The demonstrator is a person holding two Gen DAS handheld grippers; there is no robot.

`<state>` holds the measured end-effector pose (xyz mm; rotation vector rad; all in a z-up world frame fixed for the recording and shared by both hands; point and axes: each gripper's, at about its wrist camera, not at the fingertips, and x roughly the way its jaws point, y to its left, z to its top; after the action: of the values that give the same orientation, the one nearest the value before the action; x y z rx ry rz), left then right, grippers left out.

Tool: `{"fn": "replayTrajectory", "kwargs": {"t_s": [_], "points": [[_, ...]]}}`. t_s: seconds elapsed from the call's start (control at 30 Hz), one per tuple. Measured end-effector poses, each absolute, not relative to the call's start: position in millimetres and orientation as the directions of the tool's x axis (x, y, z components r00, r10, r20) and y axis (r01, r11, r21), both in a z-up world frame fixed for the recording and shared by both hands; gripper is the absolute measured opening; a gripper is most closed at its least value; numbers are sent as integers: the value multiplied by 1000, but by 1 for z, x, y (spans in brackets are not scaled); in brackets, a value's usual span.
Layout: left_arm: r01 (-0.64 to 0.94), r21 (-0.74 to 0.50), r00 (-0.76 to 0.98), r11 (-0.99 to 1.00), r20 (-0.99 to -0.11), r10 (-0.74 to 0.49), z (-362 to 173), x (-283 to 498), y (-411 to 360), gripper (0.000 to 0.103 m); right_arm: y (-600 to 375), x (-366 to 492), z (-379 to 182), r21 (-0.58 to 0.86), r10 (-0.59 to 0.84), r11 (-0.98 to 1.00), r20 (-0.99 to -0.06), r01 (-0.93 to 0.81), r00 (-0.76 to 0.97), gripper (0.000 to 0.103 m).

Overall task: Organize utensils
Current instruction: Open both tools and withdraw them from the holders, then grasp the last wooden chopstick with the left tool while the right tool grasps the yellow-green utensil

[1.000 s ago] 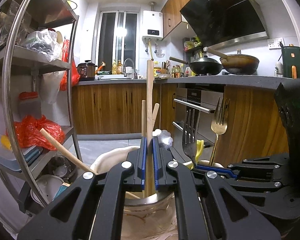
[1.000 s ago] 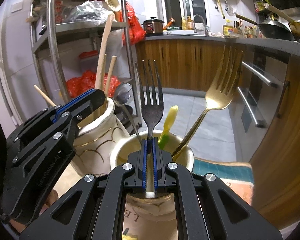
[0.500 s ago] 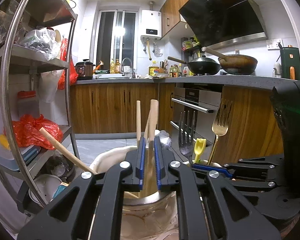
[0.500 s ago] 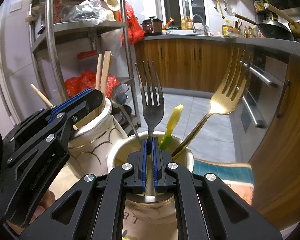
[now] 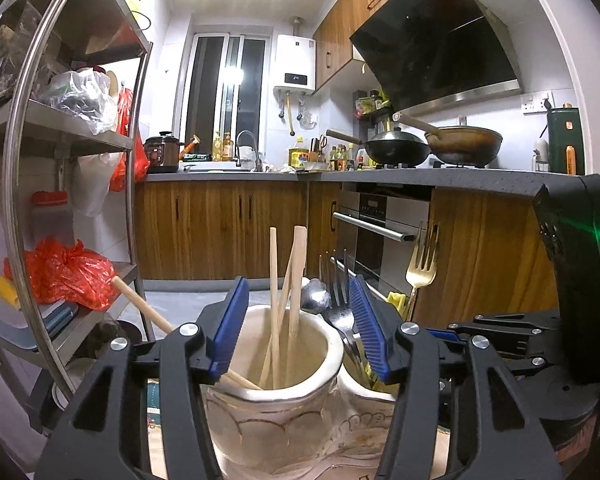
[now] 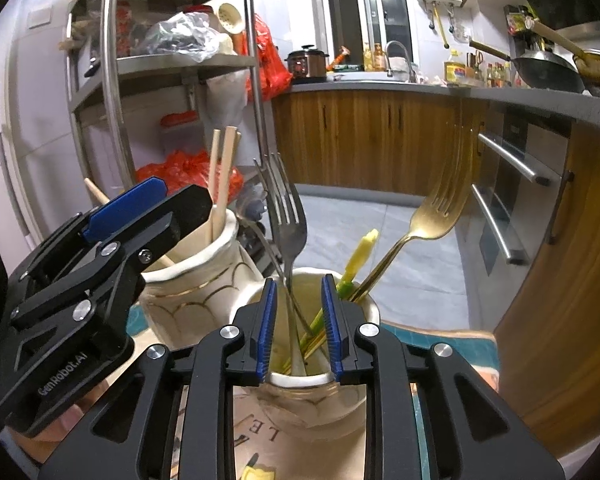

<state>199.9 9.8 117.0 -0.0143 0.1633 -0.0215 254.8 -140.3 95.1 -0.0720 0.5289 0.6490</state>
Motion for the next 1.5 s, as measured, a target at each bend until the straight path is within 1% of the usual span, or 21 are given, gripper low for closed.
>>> {"fn": "replayTrajectory", "kwargs": {"t_s": [0.17, 0.33, 0.5, 0.7, 0.83, 0.97, 1.13, 1.27, 1.37, 1.47, 1.5], "points": [[25, -16, 989, 1000, -149, -27, 121, 188, 12, 56, -147, 243, 100, 84, 553, 805, -464, -587, 692, 24], [42, -26, 984, 999, -170, -45, 121, 176, 18, 57, -160, 229, 101, 77, 544, 814, -449, -575, 709, 24], [62, -38, 976, 997, -206, -69, 117, 164, 22, 57, -170, 215, 97, 66, 531, 820, -455, -568, 715, 27], [84, -27, 970, 996, -226, -88, 112, 147, 24, 57, -179, 202, 89, 55, 520, 823, -474, -565, 711, 30], [108, -37, 956, 993, -271, -114, 102, 141, 23, 57, -185, 198, 80, 48, 500, 832, -499, -553, 708, 30], [134, -18, 932, 991, -337, -133, 88, 136, 18, 57, -194, 191, 69, 48, 481, 841, -523, -540, 703, 30], [170, 6, 892, 985, -425, -151, 67, 129, 9, 57, -200, 188, 51, 52, 460, 844, -585, -535, 668, 30], [196, 18, 849, 980, -503, -161, 51, 132, 3, 56, -202, 191, 34, 70, 440, 846, -651, -528, 618, 30], [221, 31, 814, 975, -557, -167, 41, 138, -1, 55, -199, 191, 24, 93, 448, 836, -685, -540, 575, 30], [243, 39, 781, 969, -600, -172, 31, 141, -6, 55, -194, 185, 20, 115, 474, 814, -696, -569, 539, 31], [251, 38, 769, 967, -614, -175, 29, 142, -7, 55, -192, 182, 20, 120, 480, 808, -700, -577, 528, 34]]}}
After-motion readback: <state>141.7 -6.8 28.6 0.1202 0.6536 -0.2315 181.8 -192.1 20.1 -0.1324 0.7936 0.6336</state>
